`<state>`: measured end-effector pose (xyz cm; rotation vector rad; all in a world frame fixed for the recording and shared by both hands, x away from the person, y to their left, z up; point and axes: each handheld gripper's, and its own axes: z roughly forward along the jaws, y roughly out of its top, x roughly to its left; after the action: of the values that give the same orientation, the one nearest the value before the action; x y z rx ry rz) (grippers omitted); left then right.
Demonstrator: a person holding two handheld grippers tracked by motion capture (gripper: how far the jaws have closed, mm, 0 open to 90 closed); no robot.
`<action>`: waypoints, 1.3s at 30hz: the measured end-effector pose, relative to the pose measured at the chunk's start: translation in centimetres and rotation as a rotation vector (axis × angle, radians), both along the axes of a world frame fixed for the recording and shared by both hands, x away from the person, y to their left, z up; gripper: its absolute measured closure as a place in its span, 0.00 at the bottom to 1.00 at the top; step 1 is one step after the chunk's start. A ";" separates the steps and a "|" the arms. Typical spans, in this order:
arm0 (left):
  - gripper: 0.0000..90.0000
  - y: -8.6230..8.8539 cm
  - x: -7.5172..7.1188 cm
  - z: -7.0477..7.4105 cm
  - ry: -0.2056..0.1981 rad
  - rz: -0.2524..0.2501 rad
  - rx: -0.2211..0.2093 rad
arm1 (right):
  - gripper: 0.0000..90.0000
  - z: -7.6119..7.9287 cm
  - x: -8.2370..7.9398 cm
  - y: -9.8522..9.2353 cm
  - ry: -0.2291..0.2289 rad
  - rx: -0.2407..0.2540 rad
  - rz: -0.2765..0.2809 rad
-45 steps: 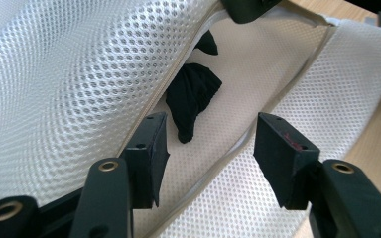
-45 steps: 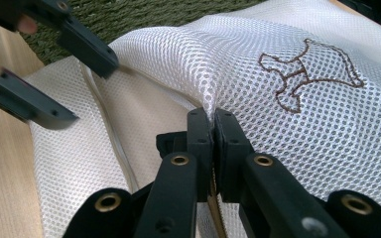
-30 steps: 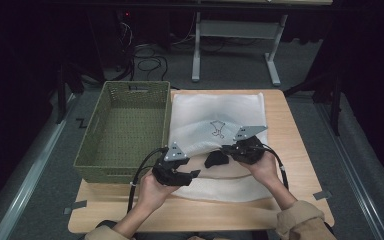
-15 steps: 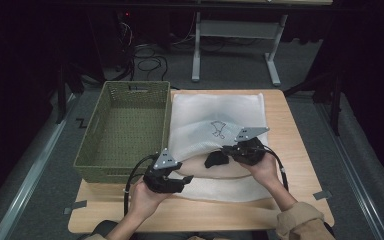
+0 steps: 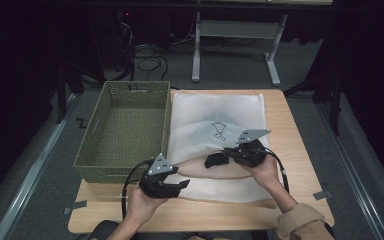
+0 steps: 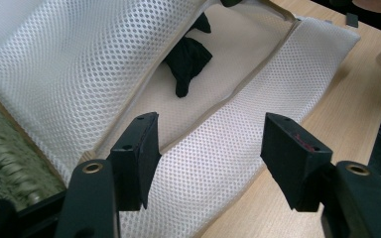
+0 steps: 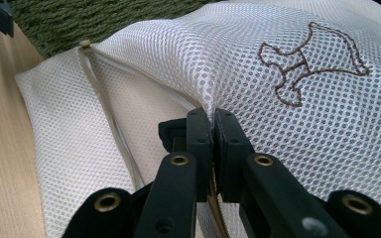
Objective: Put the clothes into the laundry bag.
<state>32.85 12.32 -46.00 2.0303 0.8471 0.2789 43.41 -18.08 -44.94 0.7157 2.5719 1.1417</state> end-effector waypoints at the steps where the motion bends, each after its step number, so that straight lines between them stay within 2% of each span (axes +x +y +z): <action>1: 0.44 0.1 -0.1 0.0 -0.004 0.004 -0.003 | 0.97 0.0 -0.1 0.0 0.007 0.003 -0.005; 3: 0.44 0.3 -0.3 -0.1 -0.009 0.008 -0.020 | 0.97 -0.2 -0.1 0.0 0.009 0.004 -0.004; 8: 0.43 0.5 -0.4 -0.7 0.008 0.016 -0.023 | 0.97 -0.4 -0.2 -0.2 0.007 0.011 -0.006; 12: 0.42 0.4 -0.6 -0.7 0.000 0.005 -0.022 | 0.97 -0.6 -0.3 -0.3 0.009 0.012 -0.006; 15: 0.42 0.3 -0.6 -0.9 -0.004 0.005 -0.004 | 0.97 -0.7 -0.4 -0.3 0.010 0.012 -0.008; 22: 0.42 0.2 -0.3 -1.9 0.028 0.008 0.014 | 0.97 -1.0 -0.5 -0.3 0.016 0.013 -0.007; 27: 0.42 0.2 -0.2 -2.2 0.022 0.017 0.023 | 0.97 -1.3 -0.5 -0.3 0.020 0.007 -0.001; 32: 0.42 0.1 -0.1 -2.5 -0.011 0.032 0.034 | 0.96 -1.6 -0.7 -0.4 0.034 0.005 -0.005; 39: 0.43 0.0 -0.1 -2.5 -0.019 0.033 0.042 | 0.96 -2.3 -0.7 -0.5 0.051 0.008 -0.005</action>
<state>32.74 12.36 -48.55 2.0504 0.8703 0.3364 42.67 -18.59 -47.19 0.7624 2.6072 1.1466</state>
